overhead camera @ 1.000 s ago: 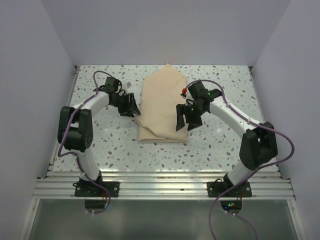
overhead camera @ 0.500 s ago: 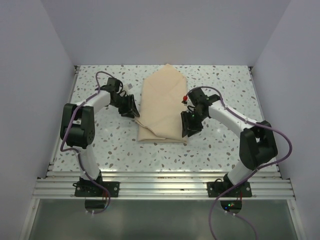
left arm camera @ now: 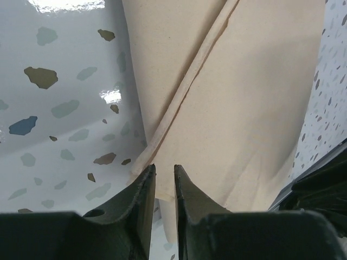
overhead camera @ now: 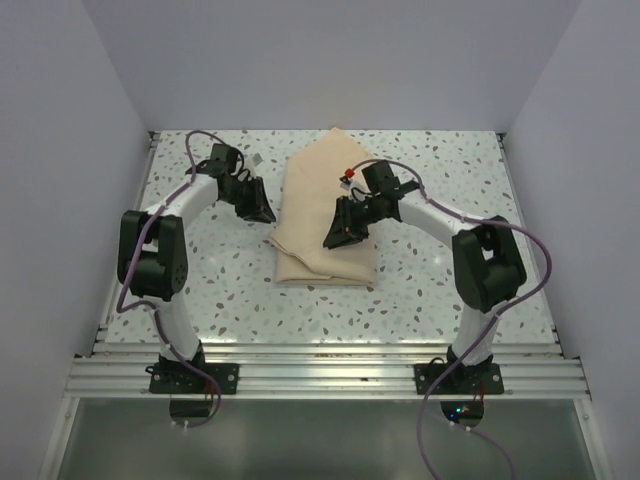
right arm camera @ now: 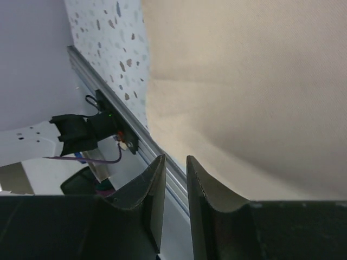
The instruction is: Prepare the surgical pack
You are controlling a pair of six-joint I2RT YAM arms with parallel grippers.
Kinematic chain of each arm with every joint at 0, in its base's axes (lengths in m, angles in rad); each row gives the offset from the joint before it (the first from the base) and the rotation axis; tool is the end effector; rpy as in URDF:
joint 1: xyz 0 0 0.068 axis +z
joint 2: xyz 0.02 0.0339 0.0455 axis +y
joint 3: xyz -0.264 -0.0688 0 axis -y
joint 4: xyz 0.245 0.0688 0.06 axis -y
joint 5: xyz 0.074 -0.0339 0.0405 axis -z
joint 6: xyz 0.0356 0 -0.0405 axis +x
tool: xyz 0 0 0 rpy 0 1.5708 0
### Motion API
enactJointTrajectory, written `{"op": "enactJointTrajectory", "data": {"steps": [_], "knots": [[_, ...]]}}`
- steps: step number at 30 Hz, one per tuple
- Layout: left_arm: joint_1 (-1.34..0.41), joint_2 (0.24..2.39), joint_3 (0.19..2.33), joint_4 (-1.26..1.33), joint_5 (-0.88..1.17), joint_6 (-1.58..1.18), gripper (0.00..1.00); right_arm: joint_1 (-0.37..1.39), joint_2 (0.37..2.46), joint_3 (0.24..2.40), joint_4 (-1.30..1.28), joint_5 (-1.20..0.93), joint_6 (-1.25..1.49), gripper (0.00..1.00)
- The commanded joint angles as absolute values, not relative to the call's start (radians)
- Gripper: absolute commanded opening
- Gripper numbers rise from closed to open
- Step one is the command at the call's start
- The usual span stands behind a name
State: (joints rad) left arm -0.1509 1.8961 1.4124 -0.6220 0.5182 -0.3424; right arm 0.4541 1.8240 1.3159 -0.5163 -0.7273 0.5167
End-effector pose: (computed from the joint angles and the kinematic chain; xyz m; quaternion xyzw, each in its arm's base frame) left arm 0.3891 -0.0770 0.2091 -0.0311 0.9419 -0.2962 0.1552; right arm 0.3326 0.1887 0.2164 -0.0678 0.9025 0.4206 0.0632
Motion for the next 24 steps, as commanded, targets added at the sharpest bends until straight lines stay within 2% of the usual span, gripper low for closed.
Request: {"op": "enactJointTrajectory", "data": {"steps": [1, 4, 10, 17, 24], "knots": [[-0.147, 1.849, 1.405, -0.592, 0.52, -0.371, 0.23, 0.497, 1.907, 1.42, -0.393, -0.899, 0.603, 0.25], [-0.149, 1.845, 1.405, -0.588, 0.531, -0.377, 0.2, 0.503, 1.948, 1.404, -0.408, -0.907, 0.595, 0.2], [-0.156, 1.873, 1.381, -0.571, 0.558, -0.391, 0.14, 0.502, 1.924, 1.249, -0.394, -0.9, 0.548, 0.18], [-0.178, 1.867, 1.449, -0.595, 0.603, -0.394, 0.14, 0.492, 1.917, 1.235, -0.397, -0.887, 0.534, 0.16], [-0.245, 1.842, 1.454, -0.549, 0.655, -0.457, 0.15, 0.378, 1.875, 1.244, -0.411, -0.874, 0.542, 0.15]]}}
